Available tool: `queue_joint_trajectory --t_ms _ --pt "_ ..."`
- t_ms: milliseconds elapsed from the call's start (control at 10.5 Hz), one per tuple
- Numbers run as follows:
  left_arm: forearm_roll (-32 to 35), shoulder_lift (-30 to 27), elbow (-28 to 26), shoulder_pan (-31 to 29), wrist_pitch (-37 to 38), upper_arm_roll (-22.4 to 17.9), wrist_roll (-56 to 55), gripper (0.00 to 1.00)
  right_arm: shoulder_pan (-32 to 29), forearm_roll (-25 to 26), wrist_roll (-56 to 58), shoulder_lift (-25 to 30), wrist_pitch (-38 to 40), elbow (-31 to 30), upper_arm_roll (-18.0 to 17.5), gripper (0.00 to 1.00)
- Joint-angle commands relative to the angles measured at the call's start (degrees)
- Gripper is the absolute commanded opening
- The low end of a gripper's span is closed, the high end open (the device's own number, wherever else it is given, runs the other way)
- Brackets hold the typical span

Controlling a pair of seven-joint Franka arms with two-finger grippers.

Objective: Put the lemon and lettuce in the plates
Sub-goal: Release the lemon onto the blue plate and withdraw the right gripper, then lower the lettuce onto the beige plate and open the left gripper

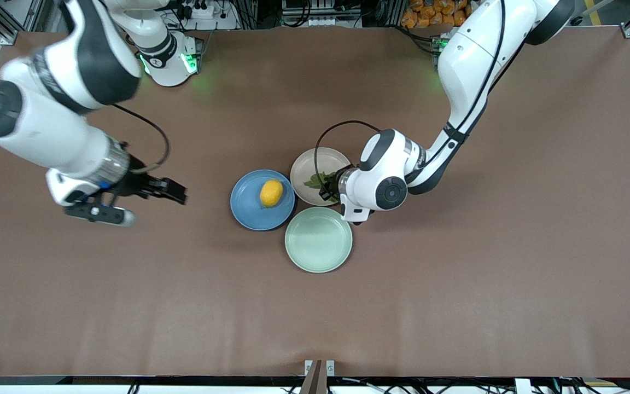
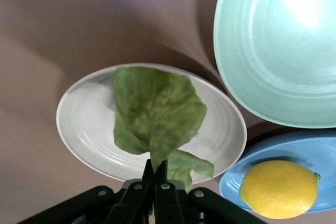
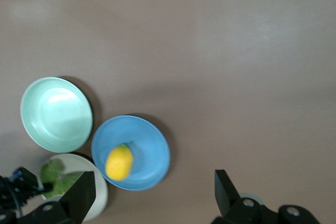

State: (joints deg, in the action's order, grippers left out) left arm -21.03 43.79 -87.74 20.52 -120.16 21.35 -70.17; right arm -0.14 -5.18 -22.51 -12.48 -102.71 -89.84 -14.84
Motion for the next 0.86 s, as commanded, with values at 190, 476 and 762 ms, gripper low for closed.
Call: queue_joint_trajectory --t_ms 190,476,762 --pt "-1.3 0.4 0.1 1.5 -1.7 -0.2 -4.3 1.00 -0.8 -0.8 16.0 4.3 5.9 -0.8 9.6 1.00" --pt "2.0 -1.0 0.5 -0.7 -1.6 -0.3 -3.5 1.00 -0.9 1.6 26.4 5.4 6.7 -0.8 16.1 1.00" --pt "12.3 -3.5 1.5 -4.1 -0.9 -0.4 -3.6 1.00 -1.0 4.3 27.0 6.0 7.4 -0.8 16.5 1.00"
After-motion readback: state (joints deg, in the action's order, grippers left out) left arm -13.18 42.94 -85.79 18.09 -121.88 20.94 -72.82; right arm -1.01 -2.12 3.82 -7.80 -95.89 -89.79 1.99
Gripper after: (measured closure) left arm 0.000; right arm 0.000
